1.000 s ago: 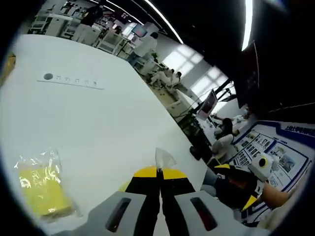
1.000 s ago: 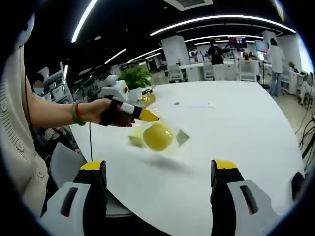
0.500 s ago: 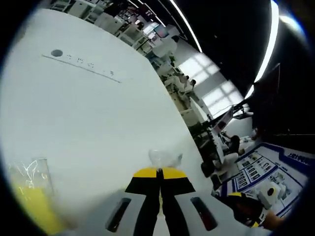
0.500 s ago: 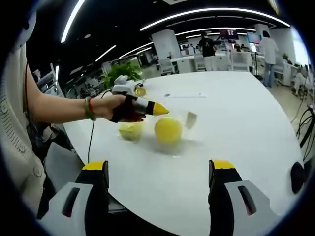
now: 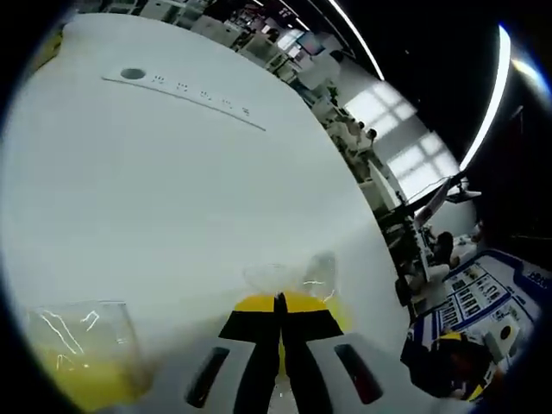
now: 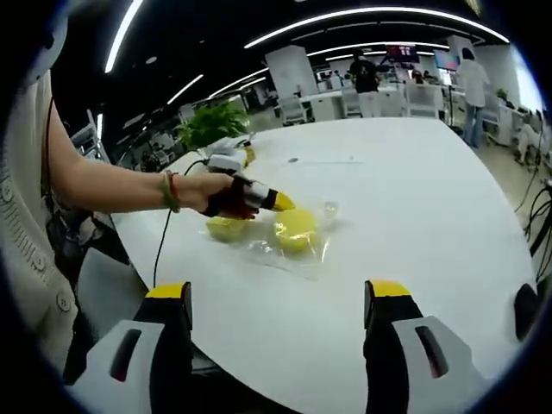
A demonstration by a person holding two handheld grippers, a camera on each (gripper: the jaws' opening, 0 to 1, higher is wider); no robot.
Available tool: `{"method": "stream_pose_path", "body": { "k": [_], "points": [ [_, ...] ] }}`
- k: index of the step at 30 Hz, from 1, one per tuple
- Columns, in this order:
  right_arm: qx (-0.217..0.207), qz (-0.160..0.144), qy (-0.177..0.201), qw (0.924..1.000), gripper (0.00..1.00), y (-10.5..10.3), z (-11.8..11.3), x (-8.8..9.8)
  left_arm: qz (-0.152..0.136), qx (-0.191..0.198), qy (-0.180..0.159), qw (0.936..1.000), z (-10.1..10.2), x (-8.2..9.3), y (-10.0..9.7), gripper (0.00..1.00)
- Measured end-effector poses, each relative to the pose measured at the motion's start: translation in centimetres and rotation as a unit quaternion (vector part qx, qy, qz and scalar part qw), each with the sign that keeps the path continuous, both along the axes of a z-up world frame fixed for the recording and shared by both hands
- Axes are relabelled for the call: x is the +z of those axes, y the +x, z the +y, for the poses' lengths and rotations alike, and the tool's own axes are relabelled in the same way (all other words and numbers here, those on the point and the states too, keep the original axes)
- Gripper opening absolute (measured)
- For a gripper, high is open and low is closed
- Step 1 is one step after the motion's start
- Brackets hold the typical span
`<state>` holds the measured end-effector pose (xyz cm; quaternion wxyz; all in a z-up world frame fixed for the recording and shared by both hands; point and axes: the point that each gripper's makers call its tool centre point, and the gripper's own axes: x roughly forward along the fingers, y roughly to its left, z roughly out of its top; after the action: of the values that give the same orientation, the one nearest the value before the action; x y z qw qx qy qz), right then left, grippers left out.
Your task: Compare the silicone blocks by pressing each to a similar depth, holding the contact briefly, and releasing to observe deformation and rebound differences across the visible hardness samples.
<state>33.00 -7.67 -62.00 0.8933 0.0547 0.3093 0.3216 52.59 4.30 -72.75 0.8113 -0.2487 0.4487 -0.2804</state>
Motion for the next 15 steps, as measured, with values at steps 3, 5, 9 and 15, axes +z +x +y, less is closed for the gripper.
{"method": "stream_pose_path", "body": {
  "k": [3,5,9,15],
  "points": [
    [0.001,0.0,0.001,1.0,0.75,0.2,0.2,0.0,-0.002,-0.002,0.002,1.0,0.2,-0.2,0.2,0.0],
    [0.002,0.0,0.002,1.0,0.75,0.3,0.3,0.0,-0.002,-0.002,0.003,1.0,0.2,-0.2,0.3,0.0],
    [0.005,-0.001,-0.001,1.0,0.74,0.3,0.4,0.1,-0.014,-0.011,0.008,0.9998,0.2,0.0,0.5,0.0],
    [0.012,-0.007,-0.006,0.9999,0.74,0.2,0.8,0.5,-0.055,-0.05,0.056,0.9957,1.1,1.0,-0.1,0.14]
  ]
}}
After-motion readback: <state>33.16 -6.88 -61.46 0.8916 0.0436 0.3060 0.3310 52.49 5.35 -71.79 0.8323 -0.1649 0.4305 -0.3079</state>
